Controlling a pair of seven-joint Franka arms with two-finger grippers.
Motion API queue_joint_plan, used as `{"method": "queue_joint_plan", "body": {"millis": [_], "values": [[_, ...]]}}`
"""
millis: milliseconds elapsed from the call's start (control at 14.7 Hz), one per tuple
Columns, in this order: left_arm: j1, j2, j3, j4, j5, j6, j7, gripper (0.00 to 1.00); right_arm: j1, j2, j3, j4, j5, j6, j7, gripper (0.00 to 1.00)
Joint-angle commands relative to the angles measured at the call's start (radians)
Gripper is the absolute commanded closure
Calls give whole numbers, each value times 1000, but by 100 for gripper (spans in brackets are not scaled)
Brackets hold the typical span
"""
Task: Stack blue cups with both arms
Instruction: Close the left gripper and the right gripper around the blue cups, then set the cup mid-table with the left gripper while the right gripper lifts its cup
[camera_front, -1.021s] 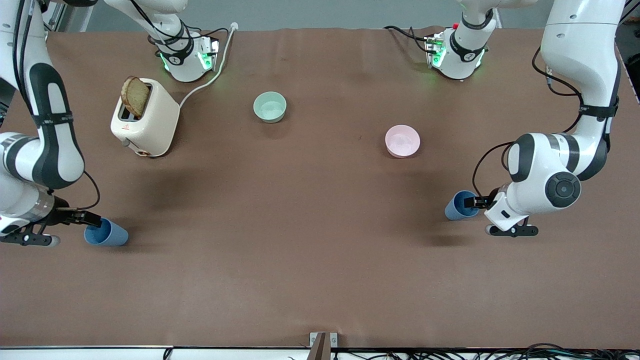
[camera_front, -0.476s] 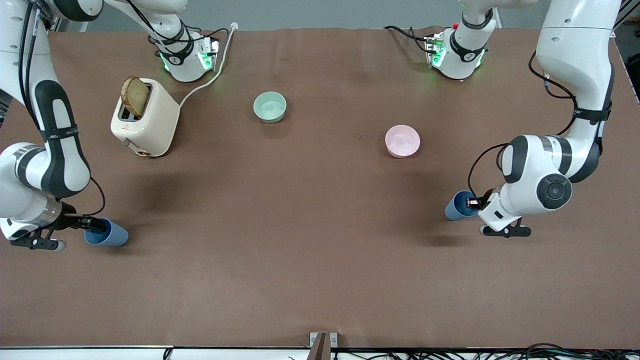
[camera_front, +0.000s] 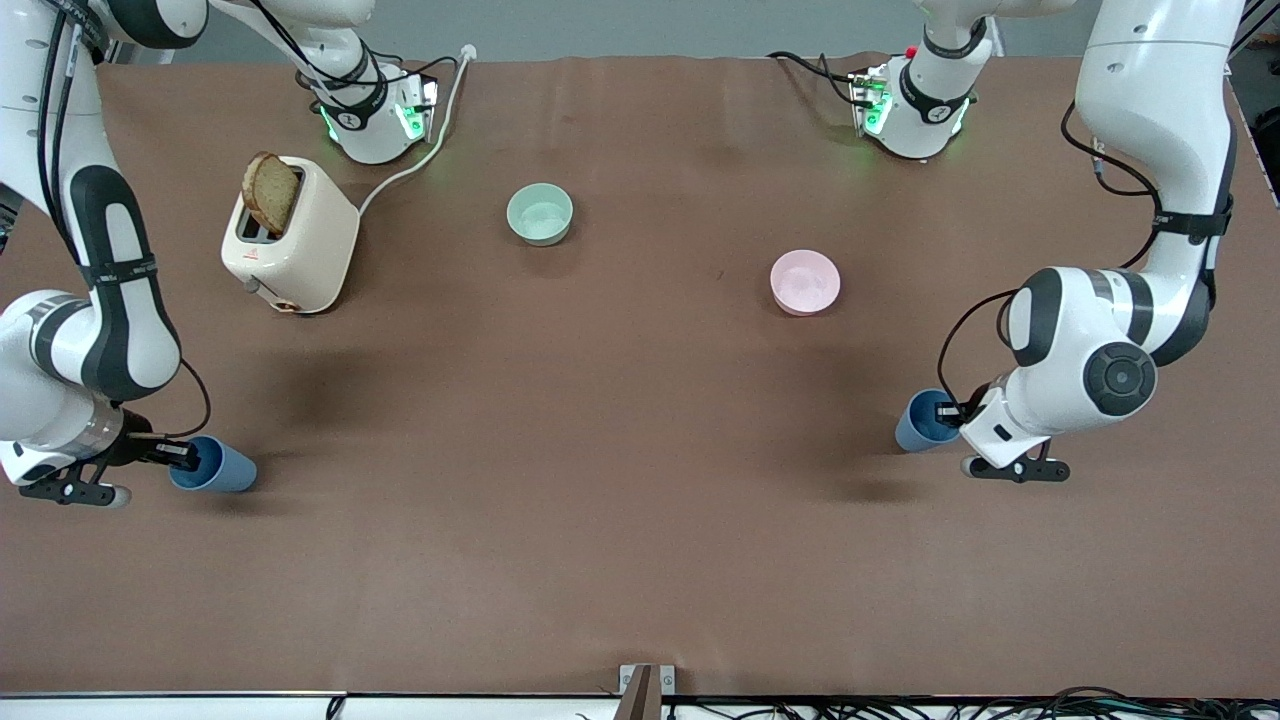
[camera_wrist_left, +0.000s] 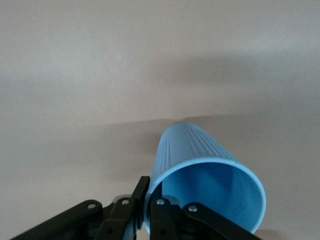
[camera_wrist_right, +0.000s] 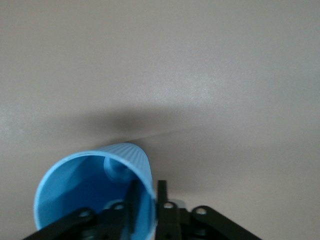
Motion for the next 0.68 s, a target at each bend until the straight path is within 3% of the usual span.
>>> {"method": "queue_joint_plan", "body": {"millis": [0,136,272,476,613], "values": [[-52,-29,-23,140,12,-135,12,99,-6,-4,10,13,16,-11,-13,99],[-104,8,-58,235,5,-180,12,100,-2,-13,10,16,16,-30,-13,99],[-186,41,-90,269,0,-182,7,100,0,-43,10,25,14,-73,-13,99],[-361,152,-90,355,3,-180,-16,100,0,-109,10,63,9,-207,-9,99],[-423,230,-92,426,1,-176,-21,99,3,-164,10,93,0,-294,-6,99]]}}
